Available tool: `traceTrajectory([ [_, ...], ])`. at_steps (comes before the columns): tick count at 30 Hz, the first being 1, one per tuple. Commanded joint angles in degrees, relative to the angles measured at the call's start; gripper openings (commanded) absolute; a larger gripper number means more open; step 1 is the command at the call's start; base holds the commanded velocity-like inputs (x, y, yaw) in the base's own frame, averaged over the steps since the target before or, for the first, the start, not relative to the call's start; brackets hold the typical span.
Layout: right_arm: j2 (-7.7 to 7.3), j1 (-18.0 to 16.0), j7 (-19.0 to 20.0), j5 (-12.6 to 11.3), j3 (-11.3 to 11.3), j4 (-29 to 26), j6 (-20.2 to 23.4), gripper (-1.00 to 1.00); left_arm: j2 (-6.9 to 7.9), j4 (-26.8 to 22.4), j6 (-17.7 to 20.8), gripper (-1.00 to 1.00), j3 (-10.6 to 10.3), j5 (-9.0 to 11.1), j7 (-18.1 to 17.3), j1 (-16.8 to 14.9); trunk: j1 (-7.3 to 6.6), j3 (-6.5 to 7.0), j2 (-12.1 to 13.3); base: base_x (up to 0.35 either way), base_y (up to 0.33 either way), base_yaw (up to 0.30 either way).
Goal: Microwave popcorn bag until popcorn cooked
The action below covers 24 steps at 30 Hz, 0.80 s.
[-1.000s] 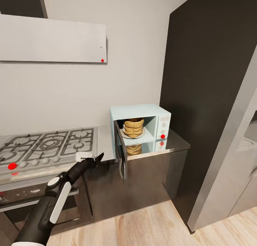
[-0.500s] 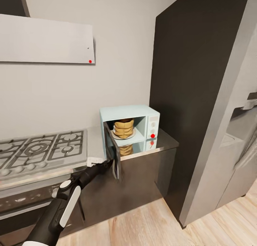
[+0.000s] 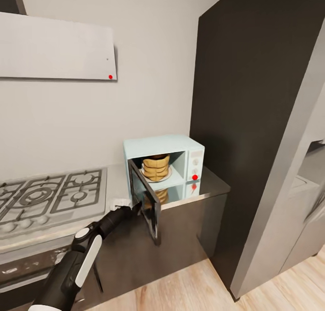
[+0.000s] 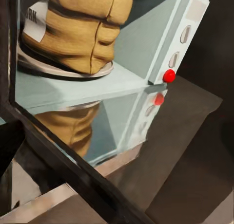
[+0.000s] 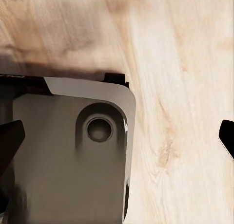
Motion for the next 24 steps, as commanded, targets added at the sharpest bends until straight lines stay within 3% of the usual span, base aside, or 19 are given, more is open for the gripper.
traceTrajectory([
  [1, -0.02, -0.1, 0.1, 0.3, -0.1, 0.2, -0.3, 1.00, 0.03, -0.1, 0.5, 1.00, 0.0, 0.6, 0.0, 0.0, 0.04, -0.07, 0.0, 0.295, 0.000, 0.000],
  [4, -0.05, -0.1, 0.1, 0.3, -0.1, 0.2, -0.3, 1.00, 0.01, -0.1, 0.5, 1.00, -0.1, 0.6, 0.0, 0.0, 0.04, -0.07, 0.0, 0.086, 0.000, 0.000],
  [12, -0.03, -0.1, 0.2, 0.2, -0.1, 0.2, -0.2, 1.00, -3.76, -0.4, 0.5, 1.00, -1.2, 0.0, 0.0, 0.0, 0.04, -0.07, 0.0, 0.003, 0.000, 0.000],
  [18, 0.01, -0.1, 0.2, 0.2, -0.1, 0.2, -0.2, 1.00, -4.20, -0.4, 0.5, 1.00, -5.0, -0.1, 0.1, 0.0, 0.04, -0.07, 0.0, 0.000, 0.000, 0.000],
  [24, 0.14, -0.1, -0.1, 0.2, -0.1, 0.2, 0.1, 1.00, -4.93, -0.3, 0.5, 1.00, -5.5, -0.1, 0.2, 0.0, 0.04, -0.03, 0.0, 0.000, 0.000, -0.016],
])
